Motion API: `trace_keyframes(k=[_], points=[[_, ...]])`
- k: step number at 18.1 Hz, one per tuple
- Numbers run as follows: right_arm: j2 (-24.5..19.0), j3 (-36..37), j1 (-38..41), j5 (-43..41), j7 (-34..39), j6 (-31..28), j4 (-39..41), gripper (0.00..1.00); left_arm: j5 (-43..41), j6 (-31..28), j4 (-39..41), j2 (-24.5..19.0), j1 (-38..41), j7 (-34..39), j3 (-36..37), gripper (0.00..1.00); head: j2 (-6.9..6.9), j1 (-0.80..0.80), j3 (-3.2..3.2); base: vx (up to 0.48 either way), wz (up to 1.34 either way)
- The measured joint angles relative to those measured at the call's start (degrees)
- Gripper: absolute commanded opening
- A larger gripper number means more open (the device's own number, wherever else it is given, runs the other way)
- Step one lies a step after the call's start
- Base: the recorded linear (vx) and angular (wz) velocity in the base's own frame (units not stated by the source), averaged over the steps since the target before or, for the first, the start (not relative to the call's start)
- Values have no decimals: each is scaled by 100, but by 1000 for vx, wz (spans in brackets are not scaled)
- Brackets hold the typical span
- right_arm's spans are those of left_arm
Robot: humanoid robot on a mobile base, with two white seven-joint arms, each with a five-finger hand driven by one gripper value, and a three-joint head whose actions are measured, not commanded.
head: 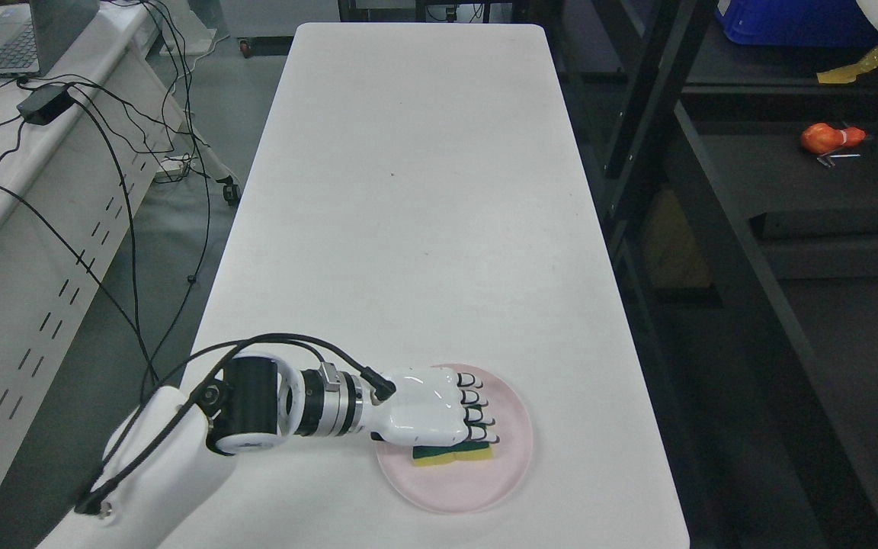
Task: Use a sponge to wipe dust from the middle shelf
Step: 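Lift the sponge off the plate with the left hand, then hold the sponge in the left hand while turning toward the metal shelf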
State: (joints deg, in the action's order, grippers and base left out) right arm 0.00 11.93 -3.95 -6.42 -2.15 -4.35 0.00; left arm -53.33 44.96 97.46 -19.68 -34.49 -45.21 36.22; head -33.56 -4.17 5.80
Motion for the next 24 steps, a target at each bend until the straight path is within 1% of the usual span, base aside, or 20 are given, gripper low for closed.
trace_keyframes(k=[1, 4, 8, 11, 12, 15, 17, 19, 21, 24], points=[[0, 0, 0, 0, 0, 0, 0, 100, 122, -3, 15, 49, 41, -121, -52, 29, 0, 0, 0, 0, 0], [0, 0, 0, 0, 0, 0, 0, 100, 623, -6, 50, 235, 237, -616, -311, 17, 0, 0, 0, 0, 0], [0, 0, 0, 0, 0, 0, 0, 100, 1310, -15, 83, 545, 551, -797, -843, 6, 0, 0, 0, 0, 0], [0, 0, 0, 0, 0, 0, 0, 100, 2033, -49, 97, 818, 695, -822, -1433, 3, 0, 0, 0, 0, 0], [0, 0, 0, 0, 0, 0, 0, 100, 2276, -219, 98, 891, 715, -822, -1618, 3, 0, 0, 0, 0, 0], [0, 0, 0, 0, 0, 0, 0, 100, 3327, -1193, 105, 1162, 764, -661, -2241, 4, 0, 0, 0, 0, 0], [0, 0, 0, 0, 0, 0, 0, 100, 4069, -2011, 100, 1301, 790, -223, -2681, 4, 0, 0, 0, 0, 0], [0, 0, 0, 0, 0, 0, 0, 100, 5043, -2683, 76, 1425, 845, 723, -3113, 5, 0, 0, 0, 0, 0], [0, 0, -1, 0, 0, 0, 0, 100, 5784, -3016, 47, 1529, 993, 1697, -3443, 5, 0, 0, 0, 0, 0], [0, 0, -1, 0, 0, 0, 0, 100, 6460, -3207, 20, 1643, 1338, 2723, -3743, 4, 0, 0, 0, 0, 0]])
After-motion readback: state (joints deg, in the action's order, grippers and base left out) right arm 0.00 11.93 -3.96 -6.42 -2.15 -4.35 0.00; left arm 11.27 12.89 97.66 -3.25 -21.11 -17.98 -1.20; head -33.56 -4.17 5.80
